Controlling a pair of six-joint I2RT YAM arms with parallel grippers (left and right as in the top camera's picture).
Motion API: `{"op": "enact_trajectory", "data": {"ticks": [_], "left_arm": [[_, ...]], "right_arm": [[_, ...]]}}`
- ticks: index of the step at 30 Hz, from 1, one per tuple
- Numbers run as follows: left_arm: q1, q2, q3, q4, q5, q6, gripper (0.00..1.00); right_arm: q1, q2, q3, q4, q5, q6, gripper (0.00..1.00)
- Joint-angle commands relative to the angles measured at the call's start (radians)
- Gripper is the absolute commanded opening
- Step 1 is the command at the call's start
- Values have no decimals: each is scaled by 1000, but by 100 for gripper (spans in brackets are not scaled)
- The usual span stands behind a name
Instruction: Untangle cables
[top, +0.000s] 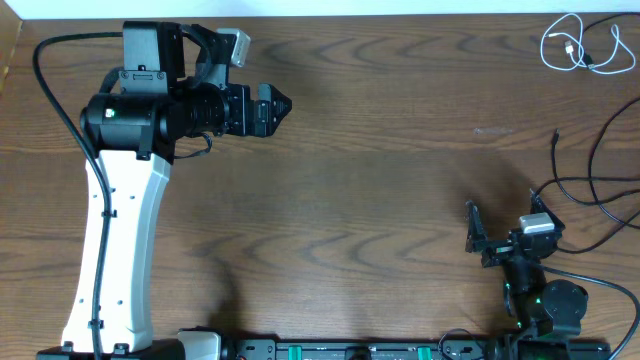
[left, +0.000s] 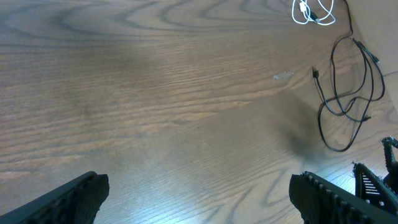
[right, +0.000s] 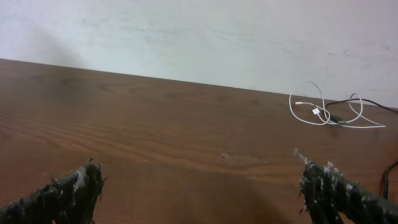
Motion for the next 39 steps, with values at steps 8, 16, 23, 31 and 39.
{"op": "enact_trajectory", "data": {"ticks": [8, 16, 23, 31, 39], "left_arm": [[3, 7, 10, -1, -5, -9, 98], [3, -35, 0, 0, -72, 12, 98], [3, -288, -285, 268, -140, 144, 98], [47, -677, -795, 715, -141, 169, 98], [139, -1032, -1208, 954, -141, 170, 98]], "right_arm": [[5, -6, -1, -5, 8, -2, 99], [5, -6, -1, -5, 8, -2, 99], [5, -6, -1, -5, 8, -2, 99], [5, -6, -1, -5, 8, -2, 99], [5, -6, -1, -5, 8, -2, 99]]}}
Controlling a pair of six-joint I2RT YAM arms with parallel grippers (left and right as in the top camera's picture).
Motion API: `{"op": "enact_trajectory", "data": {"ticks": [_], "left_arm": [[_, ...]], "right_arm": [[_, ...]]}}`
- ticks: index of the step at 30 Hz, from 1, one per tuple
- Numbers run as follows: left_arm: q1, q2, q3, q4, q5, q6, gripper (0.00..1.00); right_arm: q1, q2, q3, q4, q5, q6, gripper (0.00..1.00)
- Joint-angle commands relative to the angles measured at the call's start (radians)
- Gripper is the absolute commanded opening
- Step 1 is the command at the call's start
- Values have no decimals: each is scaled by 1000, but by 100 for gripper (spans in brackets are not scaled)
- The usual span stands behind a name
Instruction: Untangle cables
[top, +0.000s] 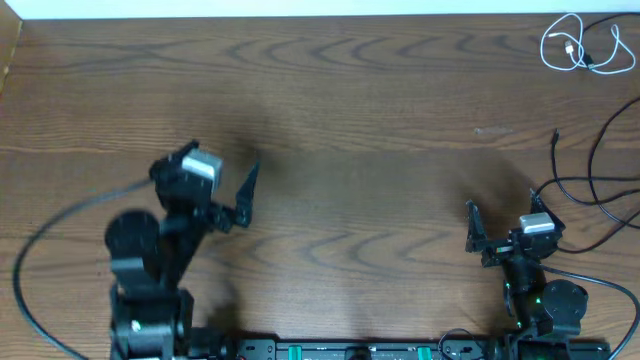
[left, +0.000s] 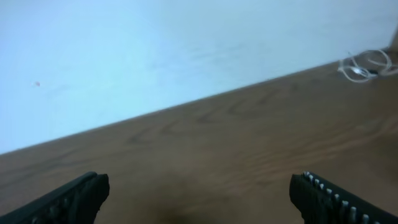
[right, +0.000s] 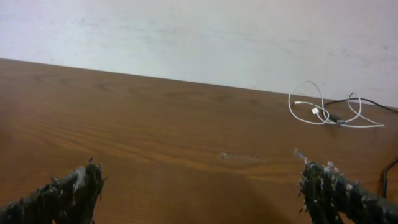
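Note:
A small white cable lies coiled at the table's far right corner, also seen in the left wrist view and in the right wrist view. A black cable loops along the right edge, apart from the white one. My left gripper is open at the near left, level over the wood, with nothing between its fingers. My right gripper stands open at the near right, close to the black cable, and holds nothing.
The wooden table ends at a white wall along its far edge. A pale scuff marks the wood right of centre. The arm bases and a rail line the near edge.
My left arm has pulled back from the far left to the near left. Its camera now faces the wall and not down at the table. The right arm and both cables have not moved.

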Motion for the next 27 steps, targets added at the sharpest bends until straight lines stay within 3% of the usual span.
{"op": "enact_trajectory", "data": {"ticks": [1, 12, 18, 21, 27], "left_arm": [[30, -132, -147, 68, -7, 11, 98], [34, -425, -478, 154, -105, 14, 98], [19, -492, -537, 152, -131, 14, 98], [-19, -552, -541, 63, -189, 16, 98], [-28, -557, -541, 28, -205, 22, 98]], "right_arm": [[5, -6, -1, -5, 4, -2, 99], [5, -6, -1, -5, 4, -2, 99], [5, -6, -1, -5, 4, -2, 99], [5, -6, -1, -5, 4, -2, 99], [5, -6, -1, -5, 4, -2, 99]]}}
